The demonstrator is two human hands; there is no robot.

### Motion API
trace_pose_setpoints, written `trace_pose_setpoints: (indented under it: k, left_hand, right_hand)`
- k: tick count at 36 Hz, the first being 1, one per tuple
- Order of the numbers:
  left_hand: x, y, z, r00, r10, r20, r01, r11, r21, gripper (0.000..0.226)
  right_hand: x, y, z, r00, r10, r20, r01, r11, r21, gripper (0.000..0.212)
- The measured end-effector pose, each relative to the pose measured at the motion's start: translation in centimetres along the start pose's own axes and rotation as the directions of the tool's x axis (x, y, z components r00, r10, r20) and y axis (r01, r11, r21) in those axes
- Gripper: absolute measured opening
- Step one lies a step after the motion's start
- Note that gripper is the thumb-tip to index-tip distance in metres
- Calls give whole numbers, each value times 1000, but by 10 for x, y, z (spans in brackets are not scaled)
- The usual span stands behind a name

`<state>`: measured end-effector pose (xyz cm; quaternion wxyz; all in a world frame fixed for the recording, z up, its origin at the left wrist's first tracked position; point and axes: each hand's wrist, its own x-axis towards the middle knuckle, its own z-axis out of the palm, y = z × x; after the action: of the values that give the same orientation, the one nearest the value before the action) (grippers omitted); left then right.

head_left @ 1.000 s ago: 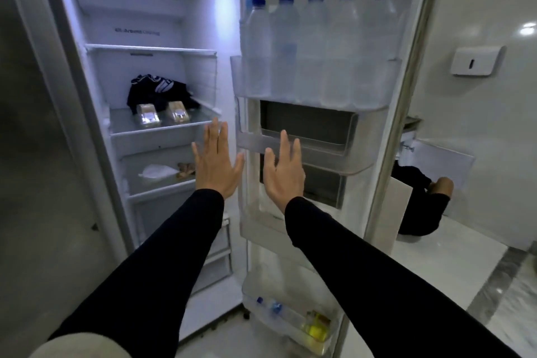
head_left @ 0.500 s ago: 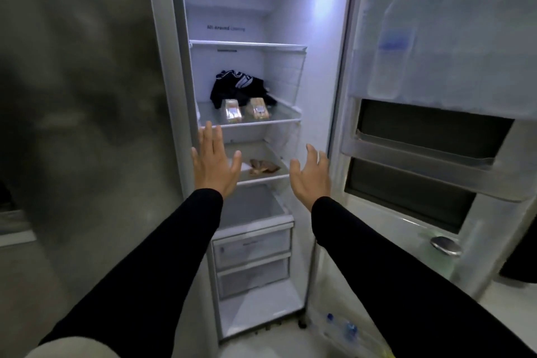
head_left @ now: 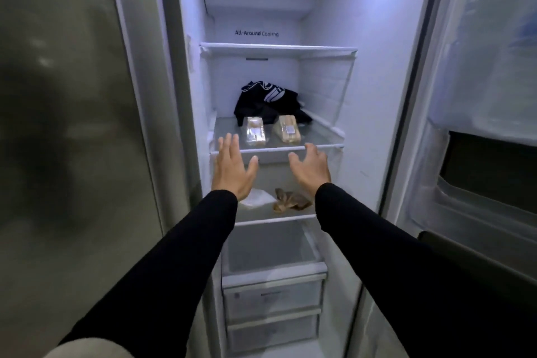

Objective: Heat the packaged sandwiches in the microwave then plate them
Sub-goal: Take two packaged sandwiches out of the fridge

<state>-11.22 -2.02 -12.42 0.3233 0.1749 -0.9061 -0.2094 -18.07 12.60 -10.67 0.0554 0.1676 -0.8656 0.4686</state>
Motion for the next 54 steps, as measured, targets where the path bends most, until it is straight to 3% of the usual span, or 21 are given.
trace_pose_setpoints:
  k: [7, 15, 22, 29, 35, 38, 42, 44, 47, 50, 54]
  left_hand:
    - [75, -8, 39, 996, -66, 54, 68, 997, -35, 69]
    - [159, -22, 75, 965, -235, 119, 258, 933, -250, 73]
    - [234, -30, 91, 819, -502, 278, 574, 715, -399, 76]
    - [273, -43, 111, 736, -459, 498, 670, 602, -435, 81]
    - [308, -49, 127, 714, -445, 541, 693, 559, -455, 66]
    - [314, -54, 130, 712, -446, 542, 687, 604, -405, 51]
    - [325, -64, 135, 661, -480, 577, 735, 568, -369, 42]
    - [331, -68, 136, 647, -468, 602, 734, 594, -328, 46]
    - [335, -67, 132, 613, -462, 641, 747, 604, -278, 52]
    - [337, -66, 133, 581, -446, 680, 765, 585, -270, 73]
    - [344, -66, 138, 578, -415, 703, 756, 597, -269, 53]
  right_hand:
    - [88, 3, 22, 998, 44, 44, -43, 999, -23, 50]
    - [163, 2, 43, 998, 70, 3, -70, 997, 30, 55]
    - [229, -3, 53, 991, 126, -50, -119, 985, 124, 63]
    - [274, 3, 64, 969, 246, -11, -240, 956, 170, 76]
    - [318, 15, 75, 944, 323, 74, -331, 921, 205, 87]
    - [334, 17, 78, 924, 349, 157, -378, 898, 226, 92]
    - [363, 26, 89, 893, 374, 253, -440, 845, 305, 112]
    - [363, 15, 87, 876, 354, 326, -446, 853, 270, 91]
    - [371, 15, 86, 868, 284, 406, -363, 923, 131, 34]
    - [366, 10, 82, 855, 264, 447, -348, 930, 118, 35]
    - [354, -2, 79, 837, 254, 484, -359, 923, 136, 38]
